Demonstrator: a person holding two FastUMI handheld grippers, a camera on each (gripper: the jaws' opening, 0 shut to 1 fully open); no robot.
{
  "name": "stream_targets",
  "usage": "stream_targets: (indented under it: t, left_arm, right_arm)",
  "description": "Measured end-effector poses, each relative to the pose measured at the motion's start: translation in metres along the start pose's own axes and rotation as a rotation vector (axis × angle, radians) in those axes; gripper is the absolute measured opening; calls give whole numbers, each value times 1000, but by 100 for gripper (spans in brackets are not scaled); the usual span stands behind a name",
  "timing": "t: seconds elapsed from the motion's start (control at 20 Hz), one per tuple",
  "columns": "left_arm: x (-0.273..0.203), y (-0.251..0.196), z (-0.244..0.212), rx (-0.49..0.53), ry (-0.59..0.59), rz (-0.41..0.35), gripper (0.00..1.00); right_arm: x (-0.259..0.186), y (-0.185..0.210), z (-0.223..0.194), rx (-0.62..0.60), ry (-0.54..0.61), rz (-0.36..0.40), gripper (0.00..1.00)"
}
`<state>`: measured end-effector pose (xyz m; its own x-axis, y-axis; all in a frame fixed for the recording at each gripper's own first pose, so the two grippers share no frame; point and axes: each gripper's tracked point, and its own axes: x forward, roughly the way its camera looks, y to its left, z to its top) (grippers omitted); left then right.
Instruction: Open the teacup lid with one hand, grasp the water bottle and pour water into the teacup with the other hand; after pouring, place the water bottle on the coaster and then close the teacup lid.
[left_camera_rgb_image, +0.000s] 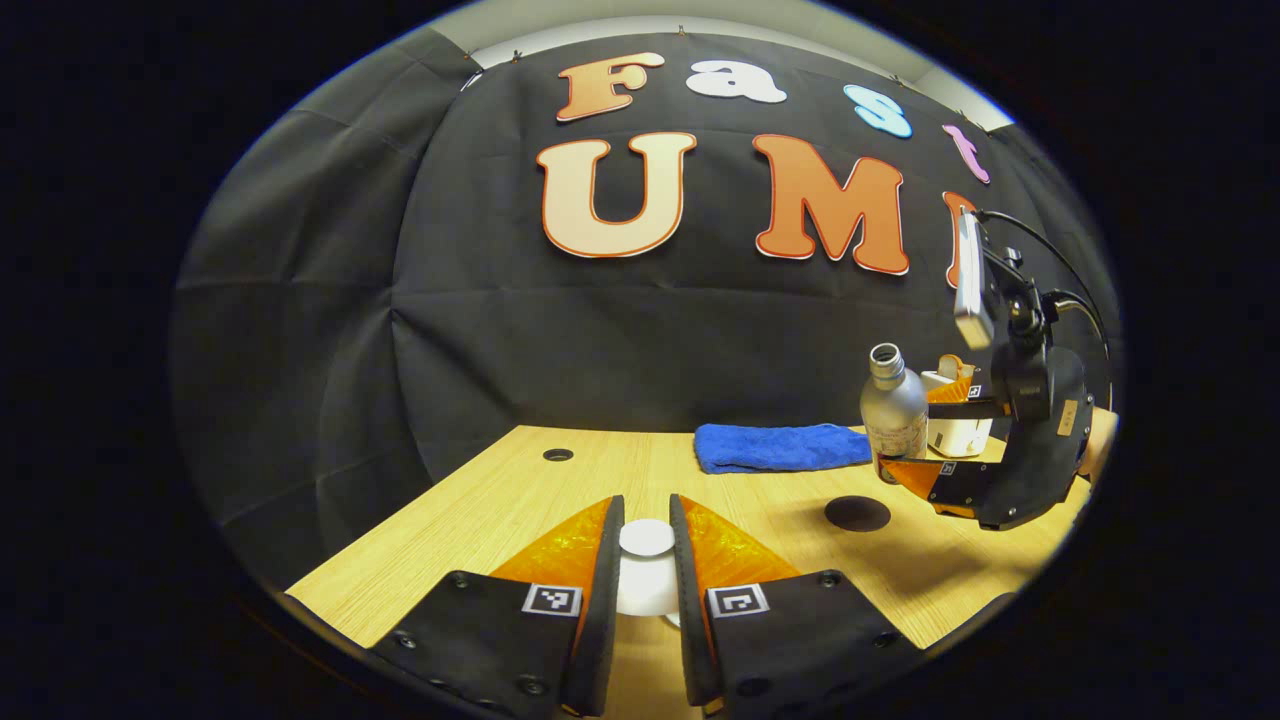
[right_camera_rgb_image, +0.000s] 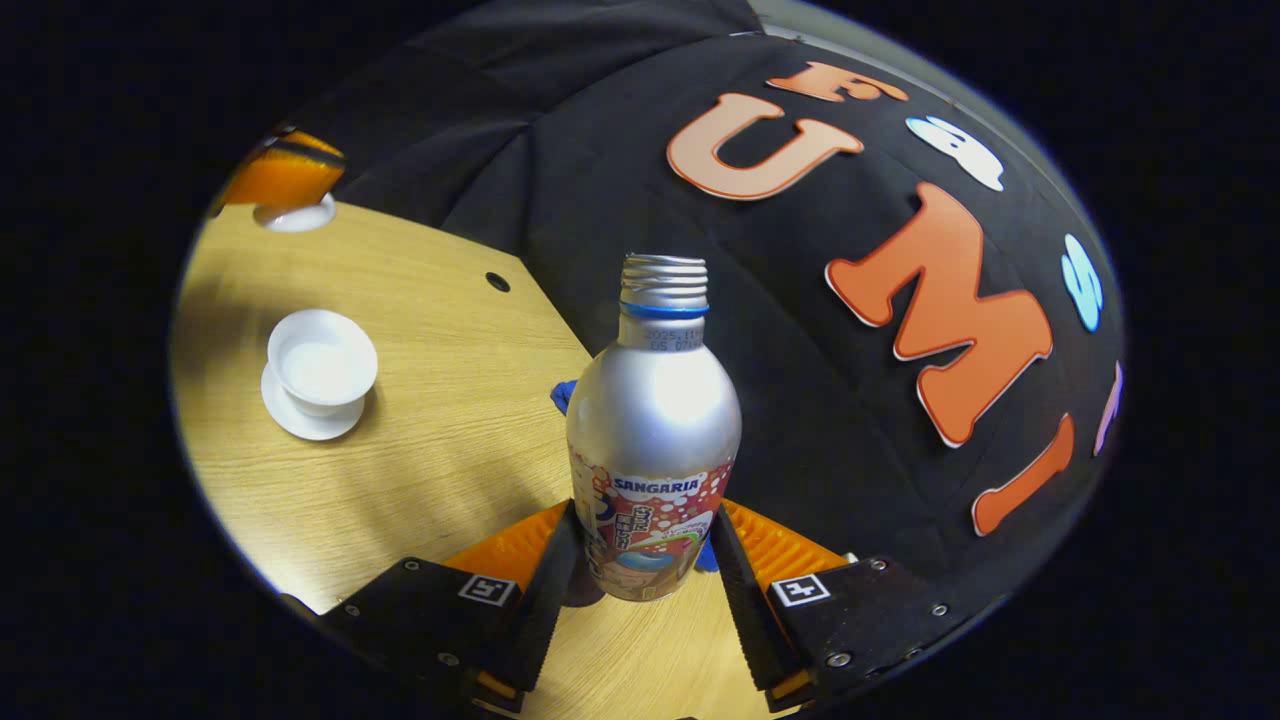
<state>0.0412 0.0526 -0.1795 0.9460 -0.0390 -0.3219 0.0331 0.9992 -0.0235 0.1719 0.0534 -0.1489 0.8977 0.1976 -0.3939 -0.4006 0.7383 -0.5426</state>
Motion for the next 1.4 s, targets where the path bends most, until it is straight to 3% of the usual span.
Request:
stream_targets:
  t: [0.3,0.35,0.6,0.7,0.9,1.1,1.15,1.3,1.4]
  left_arm:
    - [15,-26,-3,4,8,-36,32]
    - [17,-30,-4,7,11,-40,29]
    - [29,-47,-14,-7,36,-65,35]
    - [32,-51,-19,-11,51,-73,32]
    - [38,-53,-30,-11,76,-72,32]
    - [44,-57,-41,-20,103,-79,32]
    - [45,-58,-45,-17,119,-80,29]
    - [51,-58,-52,-15,134,-66,32]
    - [54,-54,-60,4,145,-47,32]
  right_arm:
    - [20,-11,-29,286,15,48,78]
    - [24,-9,-35,329,21,55,78]
    - [46,6,-56,571,49,143,78]
    - [50,10,-59,633,60,164,75]
    - [51,19,-69,641,114,181,78]
    - [52,17,-68,658,92,171,78]
    - [52,18,-72,661,105,173,79]
    - [50,21,-78,651,116,182,82]
    - [43,19,-79,623,99,179,91]
